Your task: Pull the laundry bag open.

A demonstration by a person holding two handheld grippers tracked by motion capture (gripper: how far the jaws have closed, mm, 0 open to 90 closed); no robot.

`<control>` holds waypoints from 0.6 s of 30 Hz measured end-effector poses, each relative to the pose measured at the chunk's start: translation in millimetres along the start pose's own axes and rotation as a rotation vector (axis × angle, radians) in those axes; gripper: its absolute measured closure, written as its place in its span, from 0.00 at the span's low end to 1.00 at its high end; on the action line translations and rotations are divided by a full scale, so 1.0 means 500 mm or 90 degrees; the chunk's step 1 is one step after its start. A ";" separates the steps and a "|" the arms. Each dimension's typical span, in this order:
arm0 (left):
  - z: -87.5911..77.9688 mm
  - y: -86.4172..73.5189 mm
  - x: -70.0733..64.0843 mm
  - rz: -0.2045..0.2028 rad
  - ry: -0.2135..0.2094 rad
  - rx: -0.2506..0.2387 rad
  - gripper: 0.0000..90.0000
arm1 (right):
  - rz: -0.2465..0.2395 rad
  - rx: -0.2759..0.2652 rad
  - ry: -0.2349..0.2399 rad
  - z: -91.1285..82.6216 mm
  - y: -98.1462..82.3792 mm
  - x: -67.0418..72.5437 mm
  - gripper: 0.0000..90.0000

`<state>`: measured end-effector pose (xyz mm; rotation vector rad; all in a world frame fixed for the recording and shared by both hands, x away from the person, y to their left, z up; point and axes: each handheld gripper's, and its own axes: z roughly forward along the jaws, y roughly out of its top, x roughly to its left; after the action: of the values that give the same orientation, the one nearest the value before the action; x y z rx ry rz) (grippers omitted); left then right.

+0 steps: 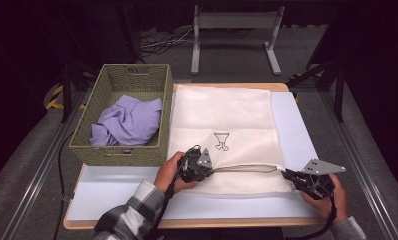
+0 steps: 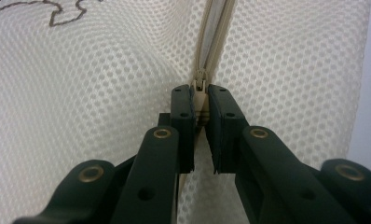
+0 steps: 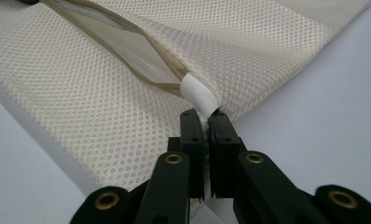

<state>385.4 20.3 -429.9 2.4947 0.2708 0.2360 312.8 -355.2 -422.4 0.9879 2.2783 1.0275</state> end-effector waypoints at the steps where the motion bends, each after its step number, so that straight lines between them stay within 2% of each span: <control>1: -0.002 -0.003 0.000 0.001 0.002 0.000 0.91 | 0.000 0.001 0.000 0.000 0.000 0.000 0.96; 8: -0.023 -0.029 0.003 -0.010 0.016 0.010 0.91 | 0.001 0.001 -0.002 -0.001 -0.001 0.000 0.96; 18: -0.059 -0.063 0.005 -0.016 0.033 0.006 0.91 | 0.001 0.002 -0.003 -0.001 -0.001 0.000 0.96</control>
<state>376.6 62.4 -424.9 2.4955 0.3256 0.2900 312.3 -355.5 -422.4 0.9921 2.2773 1.0215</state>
